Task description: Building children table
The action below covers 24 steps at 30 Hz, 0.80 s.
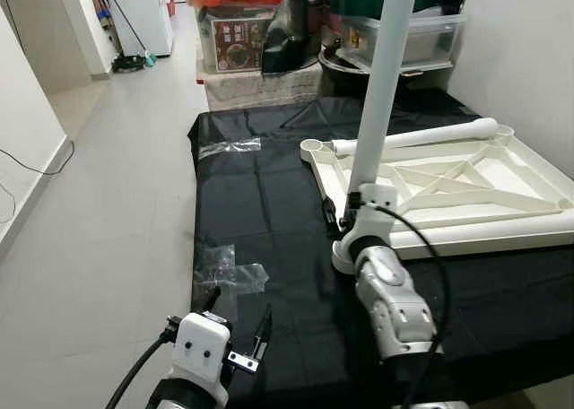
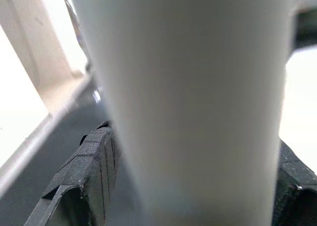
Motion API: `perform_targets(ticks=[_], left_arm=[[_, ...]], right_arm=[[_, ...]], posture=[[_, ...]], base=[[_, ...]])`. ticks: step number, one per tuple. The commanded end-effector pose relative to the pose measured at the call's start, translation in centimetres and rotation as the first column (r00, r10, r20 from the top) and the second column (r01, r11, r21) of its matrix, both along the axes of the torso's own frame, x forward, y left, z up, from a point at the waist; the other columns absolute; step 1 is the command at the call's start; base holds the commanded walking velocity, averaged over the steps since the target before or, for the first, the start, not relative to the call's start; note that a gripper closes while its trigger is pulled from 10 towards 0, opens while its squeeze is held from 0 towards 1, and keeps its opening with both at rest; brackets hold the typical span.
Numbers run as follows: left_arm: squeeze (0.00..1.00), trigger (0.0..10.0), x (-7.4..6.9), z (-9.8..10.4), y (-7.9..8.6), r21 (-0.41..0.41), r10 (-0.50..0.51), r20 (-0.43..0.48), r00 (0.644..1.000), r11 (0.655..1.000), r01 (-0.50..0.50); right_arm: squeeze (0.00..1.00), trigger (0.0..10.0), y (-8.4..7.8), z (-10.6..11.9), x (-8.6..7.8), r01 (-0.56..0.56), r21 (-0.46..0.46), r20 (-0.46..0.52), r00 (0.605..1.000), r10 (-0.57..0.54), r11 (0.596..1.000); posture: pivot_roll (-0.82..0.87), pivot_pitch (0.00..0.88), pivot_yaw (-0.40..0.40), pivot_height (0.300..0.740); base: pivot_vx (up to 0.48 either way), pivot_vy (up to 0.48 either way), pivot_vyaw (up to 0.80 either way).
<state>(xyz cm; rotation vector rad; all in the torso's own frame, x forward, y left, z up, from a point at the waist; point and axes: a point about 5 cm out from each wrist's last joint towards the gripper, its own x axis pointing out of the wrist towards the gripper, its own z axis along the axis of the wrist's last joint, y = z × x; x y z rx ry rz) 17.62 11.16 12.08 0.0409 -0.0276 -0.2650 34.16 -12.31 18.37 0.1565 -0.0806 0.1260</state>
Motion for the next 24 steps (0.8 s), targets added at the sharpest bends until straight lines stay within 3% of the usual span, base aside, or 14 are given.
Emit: perform_targets(ticks=[1,3,5,7,10,12,13,15,16,19,20,21,23,24], left_arm=[[0.00,10.0,0.0,-0.3,0.0,0.007,-0.008,-0.008,1.000,1.000,0.008],[0.00,10.0,0.0,-0.3,0.0,0.007,-0.009,-0.008,1.000,1.000,0.009],[0.00,10.0,0.0,-0.3,-0.1,0.006,-0.010,-0.007,1.000,1.000,0.010],[0.00,10.0,0.1,-0.3,-0.1,0.004,-0.011,-0.005,1.000,1.000,0.011],[0.00,10.0,0.2,-0.2,-0.2,0.005,-0.016,-0.001,1.000,1.000,0.016],[0.00,10.0,0.2,-0.2,-0.2,0.005,-0.016,-0.001,1.000,1.000,0.016],[0.00,10.0,0.3,-0.2,-0.1,0.006,-0.016,0.000,1.000,1.000,0.016],[0.00,10.0,0.3,-0.2,-0.1,0.007,-0.016,0.002,1.000,1.000,0.016],[0.00,10.0,0.3,-0.2,-0.1,0.007,-0.016,0.002,1.000,1.000,0.016],[0.00,10.0,0.4,0.0,-0.2,0.006,-0.021,0.007,1.000,1.000,0.021],[0.00,10.0,0.4,0.0,-0.3,0.005,-0.022,0.009,1.000,1.000,0.022],[0.00,10.0,0.4,0.0,-0.3,0.005,-0.022,0.009,1.000,1.000,0.022],[0.00,10.0,0.3,0.4,-0.8,-0.003,-0.067,0.022,0.998,0.998,0.067],[0.00,10.0,0.3,0.4,-0.8,-0.003,-0.067,0.022,0.998,0.998,0.067]], right_arm=[[0.00,10.0,-0.1,1.1,0.6,-0.110,0.017,0.048,0.993,0.109,0.994],[0.00,10.0,-0.5,1.4,0.9,-0.155,0.008,0.059,0.986,0.155,0.988],[0.00,10.0,-0.9,1.7,1.1,-0.278,-0.006,0.055,0.959,0.278,0.961],[0.00,10.0,-0.9,1.8,0.8,-0.461,-0.038,0.060,0.885,0.463,0.887],[0.00,10.0,-1.2,1.4,1.0,-0.629,-0.085,0.029,0.774,0.633,0.773],[0.00,10.0,-1.2,1.4,1.0,-0.629,-0.085,0.029,0.774,0.633,0.773],[0.00,10.0,-1.0,1.3,1.0,-0.679,-0.080,0.009,0.732,0.681,0.730],[0.00,10.0,-0.2,0.8,0.9,-0.793,-0.075,-0.038,0.608,0.793,0.604],[0.00,10.0,-0.2,0.8,0.9,-0.793,-0.075,-0.038,0.608,0.793,0.604],[0.00,10.0,1.2,0.2,0.6,-0.906,-0.073,-0.106,0.422,0.900,0.417],[0.00,10.0,1.5,0.2,0.5,-0.926,-0.070,-0.117,0.378,0.918,0.372],[0.00,10.0,1.5,0.2,0.5,-0.926,-0.070,-0.117,0.378,0.918,0.372],[0.00,10.0,2.3,0.1,0.6,-0.957,-0.072,-0.150,0.288,0.946,0.280],[0.00,10.0,2.3,0.1,0.6,-0.957,-0.072,-0.150,0.288,0.946,0.280]], posture=[[0.00,0.002,0.018,0.740],[0.00,0.002,0.018,0.740],[0.00,0.000,0.014,0.740],[0.00,0.000,0.014,0.740],[0.00,0.001,0.015,0.740],[0.00,0.001,0.015,0.740],[0.01,0.000,0.013,0.740],[0.01,0.000,0.012,0.740],[0.01,0.000,0.012,0.740],[0.02,0.000,0.009,0.740],[0.02,0.000,0.009,0.740],[0.02,0.000,0.009,0.740],[0.02,0.000,0.009,0.740],[0.02,0.000,0.009,0.740]], base=[[0.000,0.000,0.00],[0.000,0.000,0.00],[0.000,0.000,0.00],[0.000,0.000,0.00],[0.000,0.000,0.00],[0.000,0.000,0.00],[0.000,0.000,0.00],[0.000,0.000,0.00],[0.000,0.000,0.00],[0.000,0.000,0.00],[0.000,0.000,0.00],[0.000,0.000,0.00],[0.000,0.000,0.00],[0.000,0.000,0.00]])
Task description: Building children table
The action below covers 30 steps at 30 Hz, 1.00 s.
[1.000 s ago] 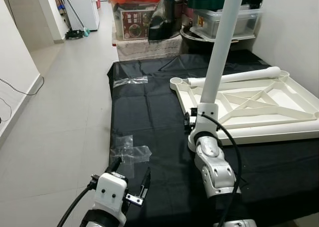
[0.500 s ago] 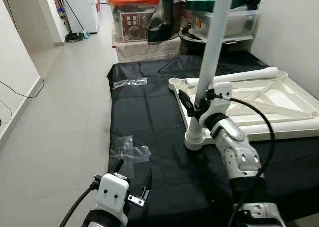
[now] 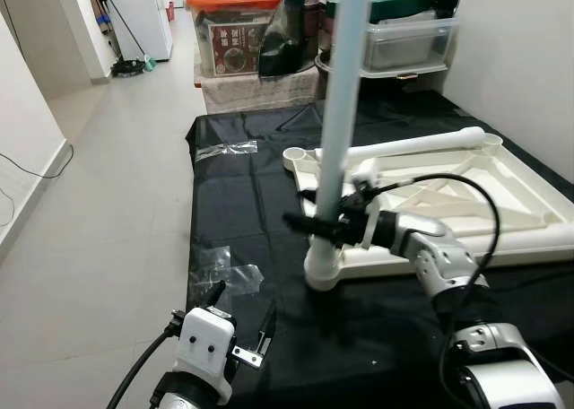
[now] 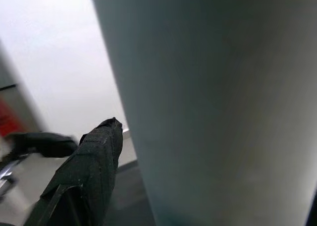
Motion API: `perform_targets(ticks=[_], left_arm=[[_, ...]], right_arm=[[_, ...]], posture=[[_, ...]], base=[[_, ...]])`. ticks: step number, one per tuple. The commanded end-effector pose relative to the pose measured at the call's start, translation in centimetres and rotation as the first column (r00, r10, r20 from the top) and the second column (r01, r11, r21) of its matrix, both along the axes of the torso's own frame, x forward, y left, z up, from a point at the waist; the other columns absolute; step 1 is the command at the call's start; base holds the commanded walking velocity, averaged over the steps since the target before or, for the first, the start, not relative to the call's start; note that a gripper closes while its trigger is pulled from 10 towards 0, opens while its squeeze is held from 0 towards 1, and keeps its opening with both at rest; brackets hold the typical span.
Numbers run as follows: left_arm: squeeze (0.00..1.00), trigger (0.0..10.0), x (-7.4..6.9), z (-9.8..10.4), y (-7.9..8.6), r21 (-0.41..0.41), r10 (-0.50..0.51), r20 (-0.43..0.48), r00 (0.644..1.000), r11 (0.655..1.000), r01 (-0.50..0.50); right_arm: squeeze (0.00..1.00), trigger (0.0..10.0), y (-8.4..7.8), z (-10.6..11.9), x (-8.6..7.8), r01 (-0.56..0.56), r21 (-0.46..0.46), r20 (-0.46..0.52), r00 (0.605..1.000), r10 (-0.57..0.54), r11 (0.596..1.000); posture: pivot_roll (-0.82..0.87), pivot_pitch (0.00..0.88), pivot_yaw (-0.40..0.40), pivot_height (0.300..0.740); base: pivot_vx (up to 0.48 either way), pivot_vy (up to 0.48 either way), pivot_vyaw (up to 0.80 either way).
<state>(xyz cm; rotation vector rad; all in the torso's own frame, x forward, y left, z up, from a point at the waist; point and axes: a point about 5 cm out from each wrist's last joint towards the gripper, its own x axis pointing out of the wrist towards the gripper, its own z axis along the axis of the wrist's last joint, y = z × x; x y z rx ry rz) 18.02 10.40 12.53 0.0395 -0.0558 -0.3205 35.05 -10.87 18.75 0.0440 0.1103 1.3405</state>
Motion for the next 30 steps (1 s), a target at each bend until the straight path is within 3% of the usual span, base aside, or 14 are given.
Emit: perform_targets(ticks=[1,3,5,14,16,17,19,22,24,26,27,28,29,30], left_arm=[[0.00,10.0,-0.1,0.2,-0.4,0.001,-0.039,0.004,0.999,0.999,0.039],[0.00,10.0,-0.2,0.4,-0.8,0.010,-0.057,0.012,0.998,0.998,0.057],[0.00,10.0,-0.2,0.5,-1.0,0.014,-0.064,0.016,0.998,0.998,0.064],[0.00,10.0,-0.2,0.1,-0.9,0.007,-0.051,0.001,0.999,0.999,0.051],[0.00,10.0,-0.2,0.1,-0.8,0.006,-0.049,0.001,0.999,0.999,0.049],[0.00,10.0,-0.2,0.1,-0.8,0.006,-0.049,0.001,0.999,0.999,0.049],[0.00,10.0,-0.2,0.1,-0.7,0.003,-0.043,-0.002,0.999,0.999,0.043],[0.00,10.0,-0.2,0.0,-0.7,0.002,-0.042,-0.003,0.999,0.999,0.042],[0.00,10.0,-0.1,-0.1,-0.7,0.001,-0.039,-0.007,0.999,0.999,0.039],[0.00,10.0,-0.1,-0.1,-0.7,0.001,-0.039,-0.007,0.999,0.999,0.039],[0.00,10.0,-0.1,-0.1,-0.6,0.002,-0.041,-0.008,0.999,0.999,0.041],[0.00,10.0,-0.1,-0.1,-0.6,0.002,-0.041,-0.008,0.999,0.999,0.041],[0.00,10.0,0.0,-0.1,-0.6,0.004,-0.045,-0.008,0.999,0.999,0.045],[0.00,10.0,0.0,-0.1,-0.6,0.004,-0.045,-0.008,0.999,0.999,0.045]], right_arm=[[0.00,10.0,1.4,-0.3,-0.1,-0.086,-0.025,-0.007,0.996,0.086,0.996],[0.00,10.0,1.8,-0.2,0.0,-0.107,-0.024,-0.012,0.994,0.107,0.994],[0.00,0.0,2.3,0.0,0.2,-0.128,-0.007,-0.017,0.992,0.128,0.992],[0.00,0.0,2.5,-0.3,0.2,-0.051,0.039,0.036,0.998,0.049,0.998],[0.00,0.0,2.2,-0.9,1.3,0.281,0.019,0.082,0.956,-0.281,0.960],[0.00,0.0,2.2,-0.9,1.3,0.281,0.019,0.082,0.956,-0.281,0.960],[0.00,0.0,1.3,-1.6,2.4,0.605,-0.019,0.120,0.792,-0.598,0.796],[0.00,0.0,0.7,-1.9,2.7,0.706,-0.035,0.134,0.705,-0.697,0.707],[0.00,0.0,-1.7,-2.6,2.2,0.928,-0.050,0.132,0.374,-0.918,0.370],[0.00,0.0,-1.7,-2.6,2.2,0.928,-0.050,0.132,0.374,-0.918,0.370],[0.00,0.0,-2.4,-2.9,1.5,0.969,-0.054,0.110,0.246,-0.963,0.241],[0.00,0.0,-2.4,-2.9,1.5,0.969,-0.054,0.110,0.246,-0.963,0.241],[0.00,0.0,-2.0,-3.5,0.0,0.990,-0.097,0.053,0.109,-0.993,0.103],[0.00,0.0,-2.0,-3.5,0.0,0.990,-0.097,0.053,0.109,-0.993,0.103]], posture=[[0.02,0.000,0.009,0.740],[0.04,0.000,0.008,0.740],[0.04,0.000,0.008,0.740],[0.04,0.003,0.006,0.740],[0.02,0.007,0.013,0.740],[0.02,0.007,0.013,0.740],[0.02,0.005,0.016,0.740],[0.02,0.005,0.016,0.740],[0.02,0.001,0.021,0.740],[0.02,0.001,0.021,0.740],[0.01,0.000,0.025,0.740],[0.01,0.000,0.025,0.740],[0.01,0.002,0.025,0.740],[0.01,0.002,0.025,0.740]], base=[[0.000,0.000,0.00],[0.000,0.000,0.00],[0.000,0.000,0.00],[0.000,0.000,0.00],[0.000,0.000,0.00],[0.000,0.000,0.00],[0.000,0.000,0.00],[0.000,0.000,0.00],[0.000,0.000,0.00],[0.000,0.000,0.00],[0.000,0.000,0.00],[0.000,0.000,0.00],[0.000,0.000,0.00],[0.000,0.000,0.00]])
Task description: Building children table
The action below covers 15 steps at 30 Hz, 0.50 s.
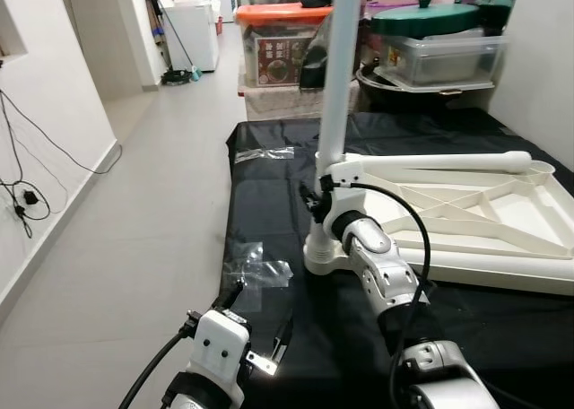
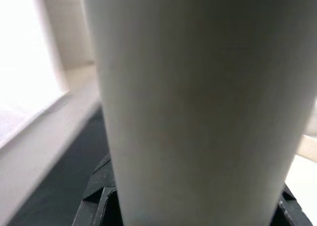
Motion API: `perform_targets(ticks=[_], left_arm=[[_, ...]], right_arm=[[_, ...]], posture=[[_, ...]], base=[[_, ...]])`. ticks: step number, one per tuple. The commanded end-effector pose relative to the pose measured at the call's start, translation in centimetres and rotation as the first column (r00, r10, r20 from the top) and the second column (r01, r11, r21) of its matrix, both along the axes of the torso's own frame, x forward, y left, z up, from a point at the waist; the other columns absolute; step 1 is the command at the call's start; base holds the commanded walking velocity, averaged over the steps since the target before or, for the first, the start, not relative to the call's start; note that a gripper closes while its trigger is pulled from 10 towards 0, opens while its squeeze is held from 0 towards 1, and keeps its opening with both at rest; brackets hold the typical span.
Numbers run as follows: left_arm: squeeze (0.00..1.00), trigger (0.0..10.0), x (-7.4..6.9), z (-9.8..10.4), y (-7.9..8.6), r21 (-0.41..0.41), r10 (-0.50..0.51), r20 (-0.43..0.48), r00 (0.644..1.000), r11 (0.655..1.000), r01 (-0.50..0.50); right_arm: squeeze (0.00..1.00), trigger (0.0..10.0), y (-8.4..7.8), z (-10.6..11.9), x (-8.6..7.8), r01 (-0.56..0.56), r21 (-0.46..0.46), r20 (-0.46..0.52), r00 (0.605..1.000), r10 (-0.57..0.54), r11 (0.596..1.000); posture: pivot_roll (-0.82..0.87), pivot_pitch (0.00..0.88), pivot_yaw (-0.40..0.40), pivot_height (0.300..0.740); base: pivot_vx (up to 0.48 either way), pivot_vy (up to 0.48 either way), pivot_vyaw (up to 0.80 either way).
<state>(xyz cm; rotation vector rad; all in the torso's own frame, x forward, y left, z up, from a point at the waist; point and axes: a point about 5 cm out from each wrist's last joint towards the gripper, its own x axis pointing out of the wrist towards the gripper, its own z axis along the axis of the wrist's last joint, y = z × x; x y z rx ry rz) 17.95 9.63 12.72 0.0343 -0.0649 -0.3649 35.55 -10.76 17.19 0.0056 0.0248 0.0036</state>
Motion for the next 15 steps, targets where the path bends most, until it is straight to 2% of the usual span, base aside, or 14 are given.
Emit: perform_targets(ticks=[1,5,6,9,10,11,12,14,15], left_arm=[[0.00,10.0,0.1,-0.3,0.1,0.010,-0.002,-0.015,1.000,1.000,0.002],[0.00,10.0,0.1,-0.3,0.1,0.010,-0.001,-0.014,1.000,1.000,0.001],[0.00,10.0,0.1,-0.3,0.0,0.008,0.001,-0.012,1.000,1.000,-0.001],[0.00,10.0,0.1,-0.2,-0.1,0.005,0.004,-0.011,1.000,1.000,-0.004],[0.00,10.0,0.1,-0.2,-0.1,0.005,0.004,-0.011,1.000,1.000,-0.004],[0.00,10.0,0.1,-0.2,-0.1,0.003,0.006,-0.010,1.000,1.000,-0.006],[0.00,10.0,0.1,-0.2,-0.1,0.003,0.006,-0.010,1.000,1.000,-0.006],[0.00,10.0,0.2,-0.2,-0.1,0.001,0.007,-0.010,1.000,1.000,-0.007],[0.00,10.0,0.2,-0.2,-0.1,0.001,0.007,-0.010,1.000,1.000,-0.007]], right_arm=[[0.00,0.0,-1.5,-2.3,-0.8,0.147,0.036,-0.140,0.980,-0.141,0.988],[0.00,0.0,-0.5,-2.5,-1.1,0.158,0.048,-0.152,0.977,-0.149,0.986],[0.00,10.0,0.5,-2.1,-1.0,0.128,0.070,-0.117,0.986,-0.119,0.989],[0.00,10.0,1.2,-1.2,-0.7,0.077,0.077,-0.038,0.997,-0.074,0.994],[0.00,10.0,1.2,-1.2,-0.7,0.077,0.077,-0.038,0.997,-0.074,0.994],[1.00,10.0,1.4,-0.7,-0.6,0.039,0.069,0.006,0.999,-0.040,0.997],[1.00,10.0,1.4,-0.7,-0.6,0.039,0.069,0.006,0.999,-0.040,0.997],[1.00,10.0,1.8,-0.2,-0.4,-0.066,0.063,0.075,0.995,0.061,0.996],[1.00,10.0,1.8,-0.2,-0.4,-0.066,0.063,0.075,0.995,0.061,0.996]], posture=[[0.01,0.002,0.025,0.740],[0.01,0.006,0.021,0.740],[0.00,0.012,0.019,0.740],[-0.01,0.012,0.012,0.740],[-0.01,0.012,0.012,0.740],[-0.01,0.012,0.012,0.740],[-0.01,0.012,0.012,0.740],[-0.03,0.017,0.019,0.740],[-0.03,0.017,0.019,0.740]], base=[[0.000,0.000,0.00],[0.000,0.000,0.00],[0.000,0.000,0.00],[0.000,0.000,0.00],[0.000,0.000,0.00],[0.000,0.000,0.00],[0.000,0.000,0.00],[0.000,0.000,0.00],[0.000,0.000,0.00]])
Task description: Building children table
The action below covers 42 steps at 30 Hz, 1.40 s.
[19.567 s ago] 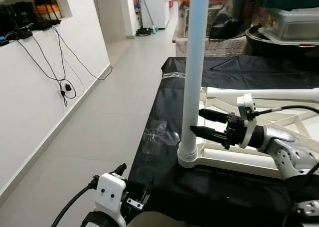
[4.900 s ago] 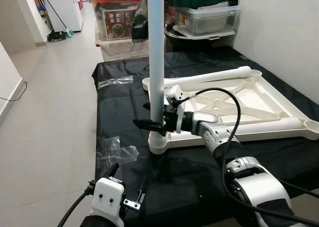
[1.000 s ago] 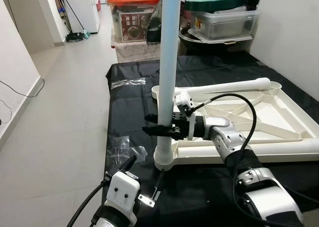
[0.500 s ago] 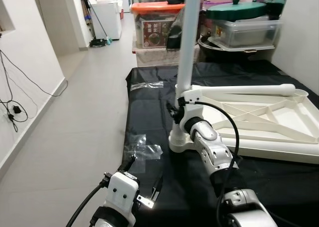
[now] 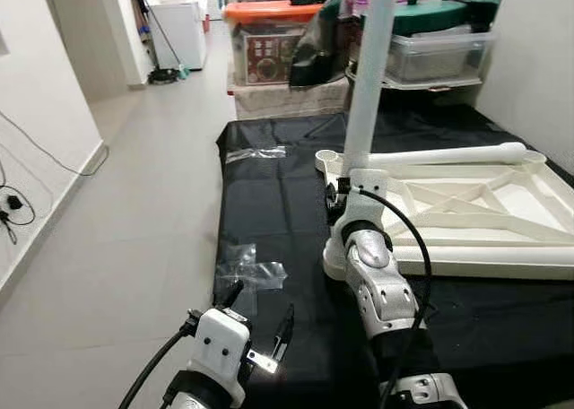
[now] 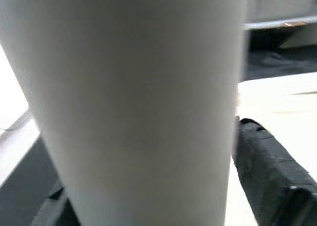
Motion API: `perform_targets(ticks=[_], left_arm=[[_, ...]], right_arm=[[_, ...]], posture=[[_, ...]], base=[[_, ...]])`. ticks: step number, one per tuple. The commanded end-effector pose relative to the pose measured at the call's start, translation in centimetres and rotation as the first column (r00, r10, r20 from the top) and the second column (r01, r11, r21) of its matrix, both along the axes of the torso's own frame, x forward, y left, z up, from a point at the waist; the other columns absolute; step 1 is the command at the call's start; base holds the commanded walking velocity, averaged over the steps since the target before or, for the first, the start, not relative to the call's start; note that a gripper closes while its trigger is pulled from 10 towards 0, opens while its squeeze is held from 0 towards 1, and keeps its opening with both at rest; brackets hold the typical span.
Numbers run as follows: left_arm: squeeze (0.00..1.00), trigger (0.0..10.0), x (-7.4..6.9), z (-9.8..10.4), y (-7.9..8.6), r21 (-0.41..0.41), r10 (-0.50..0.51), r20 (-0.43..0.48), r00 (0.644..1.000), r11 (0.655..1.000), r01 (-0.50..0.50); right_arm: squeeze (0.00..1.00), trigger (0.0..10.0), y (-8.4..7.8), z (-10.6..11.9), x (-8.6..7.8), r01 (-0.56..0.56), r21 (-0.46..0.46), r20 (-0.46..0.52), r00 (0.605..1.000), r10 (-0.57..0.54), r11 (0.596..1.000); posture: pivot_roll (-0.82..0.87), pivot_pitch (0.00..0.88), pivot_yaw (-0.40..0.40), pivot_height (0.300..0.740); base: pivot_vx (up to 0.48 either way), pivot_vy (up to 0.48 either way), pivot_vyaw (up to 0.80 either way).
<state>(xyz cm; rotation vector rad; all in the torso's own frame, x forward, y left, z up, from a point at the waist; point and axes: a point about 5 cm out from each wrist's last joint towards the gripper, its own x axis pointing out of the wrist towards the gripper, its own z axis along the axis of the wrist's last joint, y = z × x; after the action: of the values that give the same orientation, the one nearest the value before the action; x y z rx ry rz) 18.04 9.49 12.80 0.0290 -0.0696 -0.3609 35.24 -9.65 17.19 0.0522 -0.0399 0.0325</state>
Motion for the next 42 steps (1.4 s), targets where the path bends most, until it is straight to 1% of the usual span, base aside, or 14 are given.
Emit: perform_targets(ticks=[1,2,9,12,15,21,23,29,30,34,37,39,40,42], left_arm=[[0.00,10.0,0.1,-0.3,0.0,0.007,0.004,-0.014,1.000,1.000,-0.003],[0.00,10.0,0.1,-0.3,0.1,0.006,0.004,-0.014,1.000,1.000,-0.004],[0.00,10.0,0.2,-0.4,0.1,0.010,0.002,-0.016,1.000,1.000,-0.002],[0.00,10.0,0.2,-0.5,0.2,0.011,0.003,-0.017,1.000,1.000,-0.003],[0.00,10.0,0.4,-0.6,0.3,0.016,-0.004,-0.016,1.000,1.000,0.004],[0.00,10.0,0.6,-0.7,0.3,0.022,0.003,-0.011,1.000,1.000,-0.002],[0.00,10.0,0.6,-0.7,0.2,0.022,0.004,-0.010,1.000,1.000,-0.004],[0.00,10.0,0.6,-0.7,0.1,0.018,0.004,-0.009,1.000,1.000,-0.004],[0.00,10.0,0.6,-0.7,0.1,0.018,0.003,-0.010,1.000,1.000,-0.003],[0.00,10.0,0.5,-0.7,0.1,0.017,0.001,-0.011,1.000,1.000,-0.001],[0.00,10.0,0.4,-0.8,0.0,0.016,-0.001,-0.013,1.000,1.000,0.001],[0.00,10.0,0.4,-0.9,0.1,0.016,-0.003,-0.015,1.000,1.000,0.003],[0.00,10.0,0.4,-0.9,0.1,0.016,-0.003,-0.015,1.000,1.000,0.003],[0.00,10.0,0.4,-0.9,0.1,0.016,-0.004,-0.015,1.000,1.000,0.004]], right_arm=[[0.95,10.0,1.0,-0.2,-0.1,-0.121,0.027,0.025,0.992,0.121,0.992],[0.00,10.0,1.4,0.0,-0.2,-0.231,0.010,0.056,0.971,0.230,0.973],[0.00,10.0,1.1,-1.3,-0.5,-0.699,0.001,-0.064,0.714,0.698,0.715],[0.00,10.0,0.6,-1.9,-0.4,-0.755,-0.023,-0.134,0.652,0.746,0.656],[0.00,10.0,0.8,-1.7,-0.6,-0.905,0.006,-0.164,0.419,0.893,0.426],[0.00,10.0,1.8,-1.1,-0.7,-0.982,0.061,-0.172,0.166,0.971,0.179],[0.00,10.0,2.1,-1.1,-0.7,-0.985,0.061,-0.182,0.145,0.972,0.159],[0.00,10.0,2.6,-1.2,-0.6,-0.990,0.072,-0.195,0.104,0.975,0.120],[0.00,0.0,2.6,-1.2,-0.6,-0.991,0.076,-0.182,0.099,0.978,0.114],[0.00,0.0,2.6,-1.4,-0.6,-0.990,0.073,-0.164,0.108,0.980,0.121],[0.00,0.0,2.5,-1.8,-0.5,-0.972,0.065,-0.126,0.216,0.968,0.226],[0.00,0.0,2.1,-2.0,0.3,-0.909,0.053,-0.107,0.406,0.908,0.413],[0.00,0.0,2.1,-2.0,0.3,-0.909,0.053,-0.107,0.406,0.908,0.413],[0.00,0.0,1.3,-2.0,1.5,-0.754,0.015,-0.109,0.652,0.750,0.657]], posture=[[-0.03,0.017,0.019,0.740],[-0.03,0.017,0.017,0.740],[-0.03,0.009,0.021,0.740],[-0.03,0.009,0.021,0.740],[0.00,0.000,0.023,0.740],[0.03,0.000,0.005,0.740],[0.03,0.000,0.005,0.740],[0.02,0.000,0.004,0.740],[0.02,0.000,0.008,0.740],[0.01,0.000,0.007,0.740],[0.01,0.000,0.010,0.740],[0.00,0.000,0.016,0.740],[0.00,0.000,0.016,0.740],[0.00,0.000,0.016,0.740]], base=[[0.000,0.000,0.00],[0.000,0.000,0.00],[0.000,0.000,0.00],[0.000,0.000,0.00],[0.000,0.000,0.00],[0.000,0.000,0.00],[0.000,0.000,0.00],[0.000,0.000,0.00],[0.000,0.000,0.00],[0.000,0.000,0.00],[0.000,0.000,0.00],[0.000,0.000,0.00],[0.000,0.000,0.00],[0.000,0.000,0.00]])
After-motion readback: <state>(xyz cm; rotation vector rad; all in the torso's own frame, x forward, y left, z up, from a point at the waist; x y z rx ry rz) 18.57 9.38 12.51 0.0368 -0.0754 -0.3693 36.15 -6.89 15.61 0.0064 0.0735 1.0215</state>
